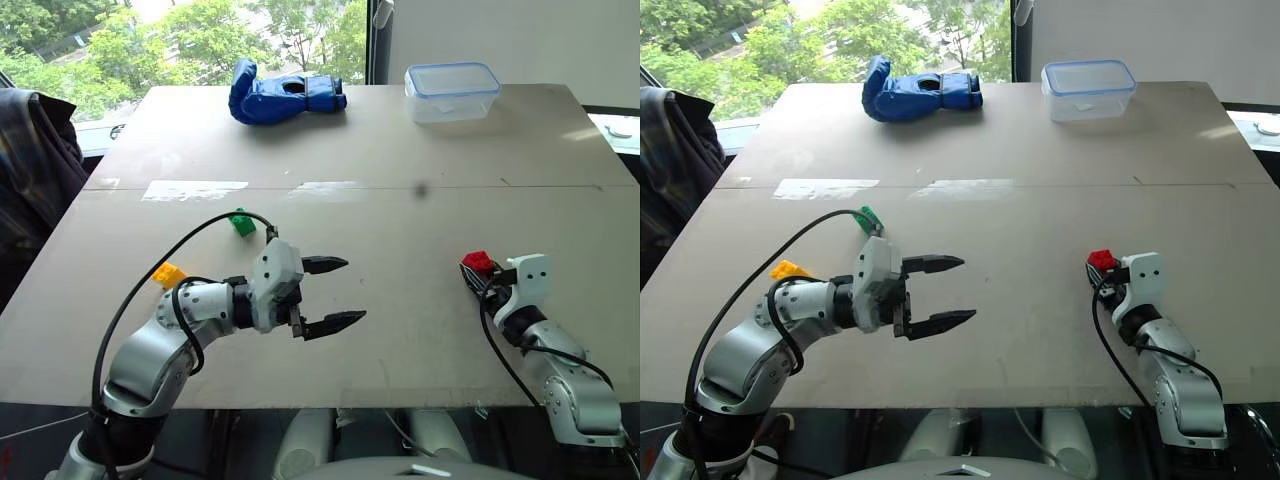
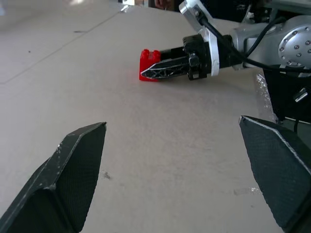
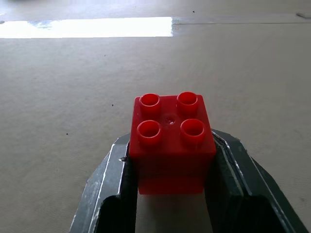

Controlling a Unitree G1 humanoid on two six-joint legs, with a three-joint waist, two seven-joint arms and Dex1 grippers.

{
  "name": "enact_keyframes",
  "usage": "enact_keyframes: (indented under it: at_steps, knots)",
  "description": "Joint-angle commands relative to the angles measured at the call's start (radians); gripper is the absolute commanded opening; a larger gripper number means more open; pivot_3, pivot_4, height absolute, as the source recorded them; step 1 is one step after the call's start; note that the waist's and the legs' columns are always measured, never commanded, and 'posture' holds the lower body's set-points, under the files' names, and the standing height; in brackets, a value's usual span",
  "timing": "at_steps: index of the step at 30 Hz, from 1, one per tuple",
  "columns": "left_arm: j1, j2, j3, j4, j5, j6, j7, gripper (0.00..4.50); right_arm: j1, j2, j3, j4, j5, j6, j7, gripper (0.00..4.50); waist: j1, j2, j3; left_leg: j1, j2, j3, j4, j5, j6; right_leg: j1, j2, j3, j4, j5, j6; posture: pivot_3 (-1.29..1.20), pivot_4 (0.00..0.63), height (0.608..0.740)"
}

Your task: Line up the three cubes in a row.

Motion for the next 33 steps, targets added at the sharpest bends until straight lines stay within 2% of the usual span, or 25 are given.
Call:
enact_keyframes:
  at_steps: [1, 14, 16, 17, 20, 21, 30, 33]
  knots:
    - [0.011, -0.002, 0.023, 0.029, -0.002, -0.096, -0.066, 4.50, -0.013, 0.028, 0.018, -0.018, -0.064, -0.010, -0.068, 1.30, -0.001, 0.000, 0.000, 0.000, 0.000, 0.000, 0.000, 0.000, 0.000, 0.000, 0.000, 0.000, 0.000, 0.000, 0.000, 0.00, 0.150, 0.740]
    - [-0.022, -0.033, 0.009, 0.062, -0.013, -0.128, -0.105, 4.50, -0.073, 0.090, 0.035, 0.054, -0.139, -0.031, -0.121, 1.30, -0.005, 0.000, 0.000, 0.000, 0.000, 0.000, 0.000, -0.002, 0.003, -0.001, 0.001, 0.000, 0.001, 0.000, 0.000, 0.00, 0.150, 0.740]
    - [-0.022, -0.034, 0.007, 0.064, -0.008, -0.130, -0.105, 4.50, -0.074, 0.093, 0.034, 0.057, -0.140, -0.031, -0.118, 2.37, -0.005, 0.000, 0.000, 0.000, 0.000, 0.000, 0.000, -0.002, 0.003, -0.001, 0.001, 0.000, 0.001, 0.000, 0.000, 0.00, 0.150, 0.740]
    - [-0.022, -0.035, 0.006, 0.065, -0.007, -0.132, -0.106, 4.50, -0.076, 0.094, 0.032, 0.060, -0.140, -0.033, -0.117, 2.70, -0.005, 0.000, 0.000, 0.000, 0.000, 0.000, 0.000, -0.002, 0.003, -0.001, 0.001, 0.000, 0.001, 0.000, 0.000, 0.00, 0.150, 0.740]
    - [-0.020, -0.034, 0.005, 0.066, -0.003, -0.135, -0.105, 4.50, -0.078, 0.098, 0.027, 0.066, -0.136, -0.040, -0.111, 4.11, -0.005, 0.000, 0.000, 0.000, 0.000, 0.000, 0.000, -0.002, 0.003, -0.001, 0.001, 0.000, 0.001, 0.000, 0.000, 0.00, 0.150, 0.740]
    - [-0.017, -0.034, 0.004, 0.066, -0.001, -0.136, -0.105, 4.50, -0.077, 0.098, 0.026, 0.068, -0.137, -0.044, -0.110, 4.40, -0.005, 0.000, 0.000, 0.000, 0.000, 0.000, 0.000, -0.002, 0.003, -0.001, 0.001, 0.000, 0.001, 0.000, 0.000, 0.00, 0.150, 0.740]
    - [0.022, -0.038, 0.024, 0.049, -0.011, -0.121, -0.060, 4.50, -0.021, 0.059, 0.004, 0.014, -0.137, -0.109, -0.072, 4.40, -0.005, 0.000, 0.000, 0.000, 0.000, 0.000, -0.001, -0.002, 0.003, -0.001, 0.001, 0.000, 0.001, 0.000, 0.000, 0.00, 0.150, 0.740]
    - [0.076, -0.049, 0.063, 0.015, -0.028, -0.095, 0.012, 4.50, 0.010, 0.001, -0.041, -0.061, -0.095, -0.141, -0.003, 4.40, -0.005, 0.000, 0.000, 0.000, 0.000, 0.000, -0.001, -0.002, 0.004, -0.001, 0.001, 0.000, 0.000, 0.000, 0.000, 0.00, 0.150, 0.740]
